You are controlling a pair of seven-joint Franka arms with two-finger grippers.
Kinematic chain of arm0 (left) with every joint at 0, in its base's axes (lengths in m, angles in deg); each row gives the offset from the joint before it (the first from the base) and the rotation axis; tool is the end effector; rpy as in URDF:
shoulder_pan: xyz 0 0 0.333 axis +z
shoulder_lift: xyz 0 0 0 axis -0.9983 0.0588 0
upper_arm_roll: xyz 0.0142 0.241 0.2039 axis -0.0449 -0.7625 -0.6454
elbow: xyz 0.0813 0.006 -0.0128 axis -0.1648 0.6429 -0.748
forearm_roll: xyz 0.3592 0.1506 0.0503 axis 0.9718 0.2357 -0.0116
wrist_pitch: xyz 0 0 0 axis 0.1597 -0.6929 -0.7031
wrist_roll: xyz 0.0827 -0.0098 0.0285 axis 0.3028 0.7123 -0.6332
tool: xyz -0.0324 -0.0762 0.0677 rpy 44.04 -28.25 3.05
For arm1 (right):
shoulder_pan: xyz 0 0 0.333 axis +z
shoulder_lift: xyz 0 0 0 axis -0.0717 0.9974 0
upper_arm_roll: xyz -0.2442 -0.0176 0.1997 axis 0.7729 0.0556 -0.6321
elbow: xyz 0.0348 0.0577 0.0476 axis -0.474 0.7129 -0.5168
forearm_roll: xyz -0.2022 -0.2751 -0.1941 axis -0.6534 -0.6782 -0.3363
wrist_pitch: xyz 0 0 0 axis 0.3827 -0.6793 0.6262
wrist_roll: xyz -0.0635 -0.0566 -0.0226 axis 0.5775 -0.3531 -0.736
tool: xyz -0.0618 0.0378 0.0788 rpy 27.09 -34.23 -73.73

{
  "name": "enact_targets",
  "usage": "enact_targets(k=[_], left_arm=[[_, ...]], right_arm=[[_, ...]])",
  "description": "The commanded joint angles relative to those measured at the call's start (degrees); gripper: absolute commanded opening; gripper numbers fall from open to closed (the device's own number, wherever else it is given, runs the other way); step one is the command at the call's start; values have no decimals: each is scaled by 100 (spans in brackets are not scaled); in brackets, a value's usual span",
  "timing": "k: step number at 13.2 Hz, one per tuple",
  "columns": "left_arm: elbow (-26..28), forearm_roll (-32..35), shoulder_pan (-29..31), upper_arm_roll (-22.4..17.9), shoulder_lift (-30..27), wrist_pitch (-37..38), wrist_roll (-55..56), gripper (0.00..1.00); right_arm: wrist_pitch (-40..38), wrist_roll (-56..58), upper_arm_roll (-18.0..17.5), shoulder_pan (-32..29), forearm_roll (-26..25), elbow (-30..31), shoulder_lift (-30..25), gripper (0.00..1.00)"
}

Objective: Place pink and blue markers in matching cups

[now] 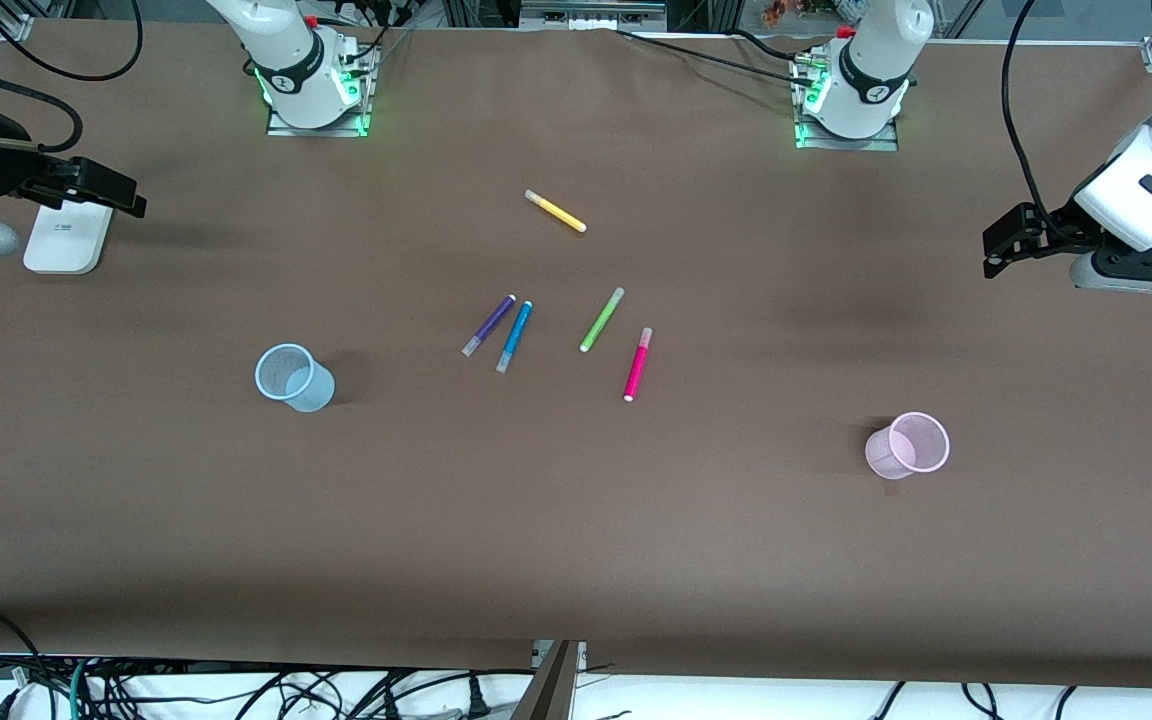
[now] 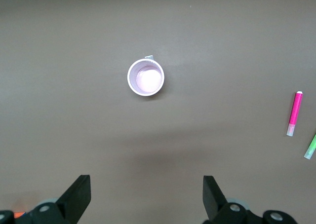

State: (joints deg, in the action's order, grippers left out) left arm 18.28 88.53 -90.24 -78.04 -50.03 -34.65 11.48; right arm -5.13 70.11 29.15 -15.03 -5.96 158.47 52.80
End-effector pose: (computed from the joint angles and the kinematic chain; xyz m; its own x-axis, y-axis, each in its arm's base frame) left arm 0.5604 -0.0354 0.5888 0.9951 -0.0975 0.0178 -0.0970 -0.9949 -0.0289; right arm 0.5421 0.0198 0.6085 0.9744 -0.1064 -0.1980 -0.1129 -0.9934 -0.0214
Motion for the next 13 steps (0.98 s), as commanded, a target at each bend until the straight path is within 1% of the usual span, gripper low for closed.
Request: enact_targets(k=[1, 7, 9, 13], left_arm=[[-159, 126, -8, 24, 58, 120, -94, 100], [-159, 126, -8, 24, 58, 120, -103, 100], [-159, 126, -8, 24, 58, 120, -94, 100], [-159, 126, -8, 24, 58, 120, -94, 100]], right_arm=[[-150, 25, -49, -16, -23, -196, 89, 100], [-141, 51, -58, 19, -6, -223, 168, 100], [-158, 130, -49, -7, 29, -223, 273, 100], [-167, 376, -41, -7, -41, -170, 291, 100]])
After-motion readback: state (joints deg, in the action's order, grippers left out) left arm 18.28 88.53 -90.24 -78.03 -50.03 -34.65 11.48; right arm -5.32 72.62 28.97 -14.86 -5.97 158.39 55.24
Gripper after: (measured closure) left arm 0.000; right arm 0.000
